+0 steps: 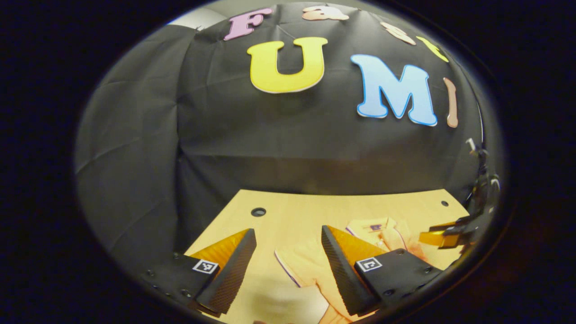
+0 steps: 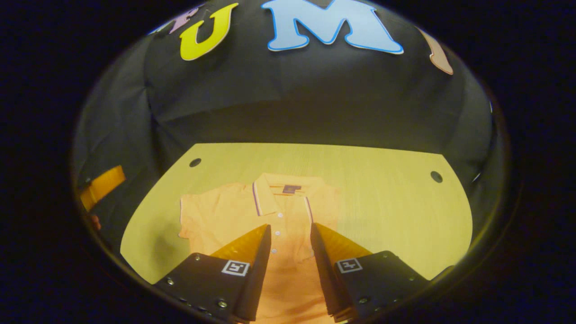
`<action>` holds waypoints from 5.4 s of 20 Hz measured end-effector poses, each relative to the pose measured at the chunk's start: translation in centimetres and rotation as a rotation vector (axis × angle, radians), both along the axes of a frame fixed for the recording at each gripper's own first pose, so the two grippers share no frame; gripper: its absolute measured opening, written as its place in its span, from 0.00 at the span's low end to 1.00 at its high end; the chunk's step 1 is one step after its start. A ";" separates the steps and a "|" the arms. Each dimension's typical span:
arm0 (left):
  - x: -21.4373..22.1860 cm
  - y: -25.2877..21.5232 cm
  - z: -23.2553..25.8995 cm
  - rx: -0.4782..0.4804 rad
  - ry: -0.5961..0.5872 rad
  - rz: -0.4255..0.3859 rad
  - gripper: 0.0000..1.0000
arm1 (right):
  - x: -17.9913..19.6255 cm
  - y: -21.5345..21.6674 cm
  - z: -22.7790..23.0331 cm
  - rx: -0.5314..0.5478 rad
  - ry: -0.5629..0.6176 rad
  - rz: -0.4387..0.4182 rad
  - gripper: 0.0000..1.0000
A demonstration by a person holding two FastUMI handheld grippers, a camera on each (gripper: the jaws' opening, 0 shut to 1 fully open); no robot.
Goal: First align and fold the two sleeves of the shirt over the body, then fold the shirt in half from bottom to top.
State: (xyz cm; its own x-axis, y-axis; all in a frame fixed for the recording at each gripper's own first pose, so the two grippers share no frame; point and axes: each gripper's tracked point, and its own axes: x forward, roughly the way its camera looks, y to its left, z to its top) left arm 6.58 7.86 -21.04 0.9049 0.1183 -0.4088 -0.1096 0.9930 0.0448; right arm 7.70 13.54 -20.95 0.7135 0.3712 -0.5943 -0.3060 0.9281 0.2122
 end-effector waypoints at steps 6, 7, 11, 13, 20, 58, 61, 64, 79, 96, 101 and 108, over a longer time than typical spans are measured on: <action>1.9 -0.7 -10.0 -0.001 0.174 -0.047 0.95 | -2.7 -0.7 5.3 0.067 -0.058 -0.042 0.56; 2.2 -1.3 -12.5 -0.003 0.203 -0.053 0.96 | -3.3 -0.9 5.8 0.066 -0.063 -0.051 0.56; 2.3 -1.3 -18.2 0.013 0.303 -0.070 0.95 | -4.8 -2.5 6.3 0.054 -0.060 -0.097 0.56; 2.4 -1.6 -19.5 0.016 0.322 -0.080 0.95 | -5.4 -3.6 6.3 0.037 -0.057 -0.123 0.56; 2.6 -2.1 -21.9 -0.030 0.362 -0.059 0.95 | -6.9 -6.3 5.5 0.014 -0.027 -0.192 0.56; 2.5 -22.0 -18.5 0.098 0.347 -0.411 0.62 | -13.1 -16.2 2.2 0.106 0.043 -0.393 0.55; 1.7 -21.5 -17.3 0.081 0.329 -0.381 0.92 | -13.3 -16.0 2.1 0.109 0.041 -0.369 0.56; 0.3 -20.7 -15.3 0.078 0.313 -0.363 0.85 | -13.6 -15.5 2.0 0.118 0.044 -0.336 0.56; -19.5 -13.3 -16.0 0.026 0.616 -0.183 0.92 | -22.7 -10.7 -8.6 0.004 0.372 -0.096 0.56; -31.1 -11.7 -20.8 0.006 1.023 -0.103 0.91 | -29.8 -10.6 -14.3 -0.240 0.707 0.013 0.76; -31.0 -11.8 -21.1 -0.005 1.108 -0.102 0.90 | -30.0 -10.6 -14.9 -0.309 0.743 0.025 0.73; -31.0 -11.7 -21.1 -0.037 1.206 -0.097 0.89 | -30.0 -10.5 -14.8 -0.342 0.885 0.029 0.79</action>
